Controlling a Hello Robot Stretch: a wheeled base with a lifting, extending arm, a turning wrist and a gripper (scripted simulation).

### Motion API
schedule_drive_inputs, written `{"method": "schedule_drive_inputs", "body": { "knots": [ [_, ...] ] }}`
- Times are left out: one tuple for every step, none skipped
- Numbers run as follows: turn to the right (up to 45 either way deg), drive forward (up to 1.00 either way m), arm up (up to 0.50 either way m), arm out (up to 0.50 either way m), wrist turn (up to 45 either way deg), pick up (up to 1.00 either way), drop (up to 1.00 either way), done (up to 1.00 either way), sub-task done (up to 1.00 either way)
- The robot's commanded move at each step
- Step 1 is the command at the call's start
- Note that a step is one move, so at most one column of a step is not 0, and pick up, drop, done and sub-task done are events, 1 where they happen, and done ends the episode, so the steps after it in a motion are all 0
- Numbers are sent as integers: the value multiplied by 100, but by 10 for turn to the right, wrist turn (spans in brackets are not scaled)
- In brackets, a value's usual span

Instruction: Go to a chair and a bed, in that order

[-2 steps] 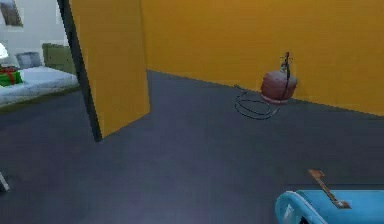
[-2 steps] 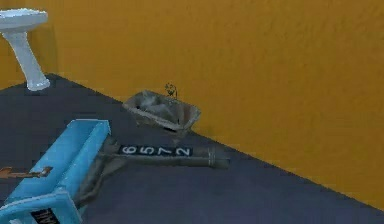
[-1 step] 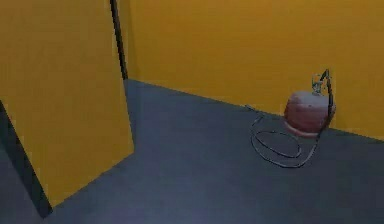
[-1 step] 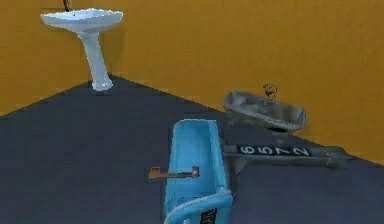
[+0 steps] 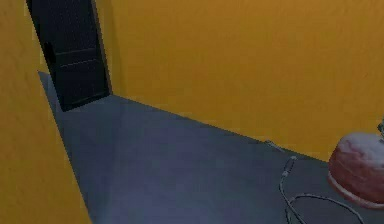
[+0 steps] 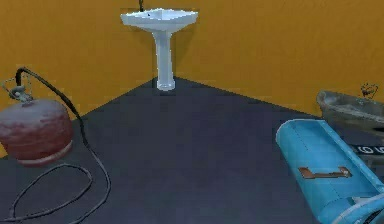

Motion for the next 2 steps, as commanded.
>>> {"method": "schedule_drive_inputs", "body": {
  "knots": [
    [60,0,0,0,0,0,0,0,0],
    [0,80,0,0,0,0,0,0,0]
  ]
}}
